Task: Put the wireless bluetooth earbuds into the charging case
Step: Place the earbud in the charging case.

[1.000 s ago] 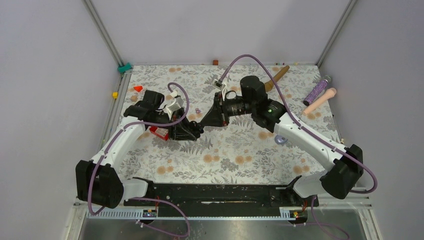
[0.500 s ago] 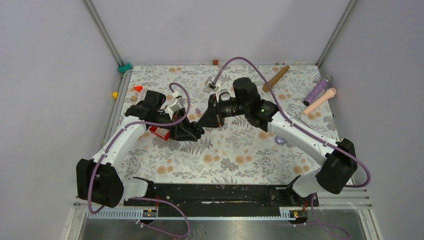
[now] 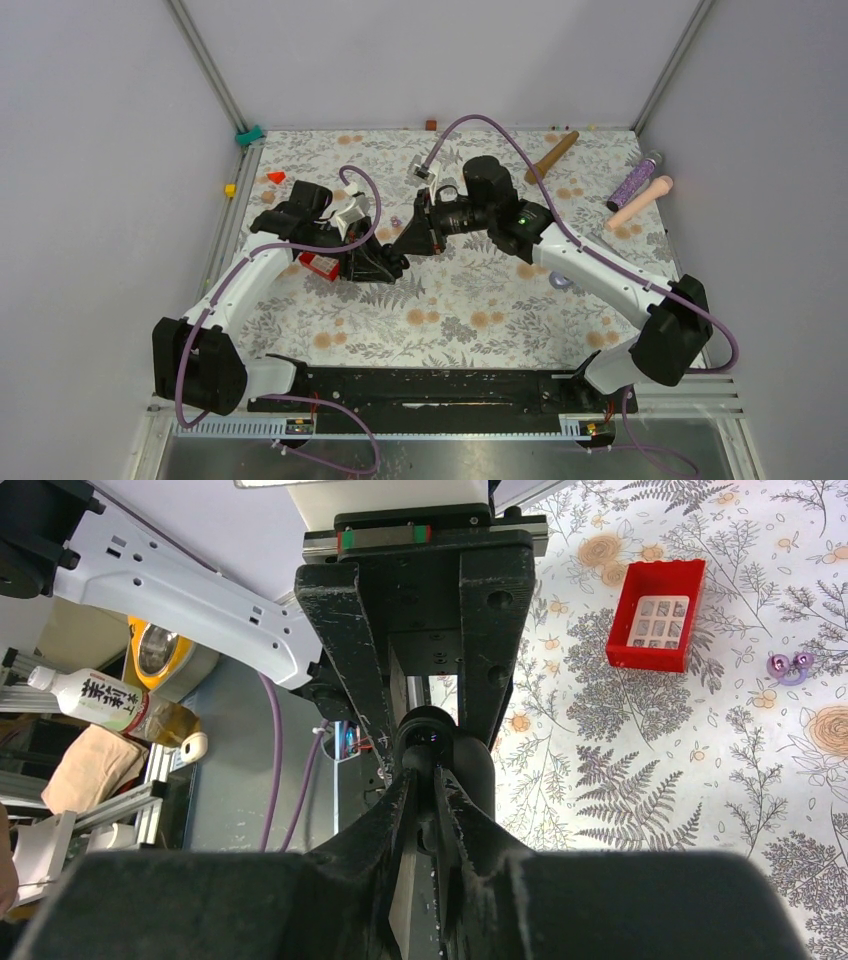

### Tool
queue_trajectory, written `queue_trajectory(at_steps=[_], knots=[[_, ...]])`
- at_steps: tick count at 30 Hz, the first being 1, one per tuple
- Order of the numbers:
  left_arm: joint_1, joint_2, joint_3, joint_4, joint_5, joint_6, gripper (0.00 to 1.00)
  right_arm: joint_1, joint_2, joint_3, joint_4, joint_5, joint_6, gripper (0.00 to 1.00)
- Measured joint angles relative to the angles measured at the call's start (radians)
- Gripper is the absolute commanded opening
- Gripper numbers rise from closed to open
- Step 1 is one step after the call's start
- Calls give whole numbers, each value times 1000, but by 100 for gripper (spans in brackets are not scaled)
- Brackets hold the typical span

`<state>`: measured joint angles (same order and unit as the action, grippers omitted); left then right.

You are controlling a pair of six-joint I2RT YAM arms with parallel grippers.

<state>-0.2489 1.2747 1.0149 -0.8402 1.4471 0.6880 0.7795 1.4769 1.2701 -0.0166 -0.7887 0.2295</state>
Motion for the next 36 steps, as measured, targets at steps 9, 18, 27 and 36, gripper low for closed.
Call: queue_trajectory(at_steps=[9, 18, 27, 36], knots=[[0, 0, 0, 0, -1, 0, 0, 17, 14, 4, -13, 25, -29, 18], [0, 3, -2, 0, -2, 0, 0, 32, 14, 21, -47, 64, -79, 18], [0, 4, -3, 0, -3, 0, 0, 45, 16, 28, -56, 90, -95, 17], [0, 4, -3, 0, -8, 0, 0, 63, 31, 42, -68, 120, -102, 20]])
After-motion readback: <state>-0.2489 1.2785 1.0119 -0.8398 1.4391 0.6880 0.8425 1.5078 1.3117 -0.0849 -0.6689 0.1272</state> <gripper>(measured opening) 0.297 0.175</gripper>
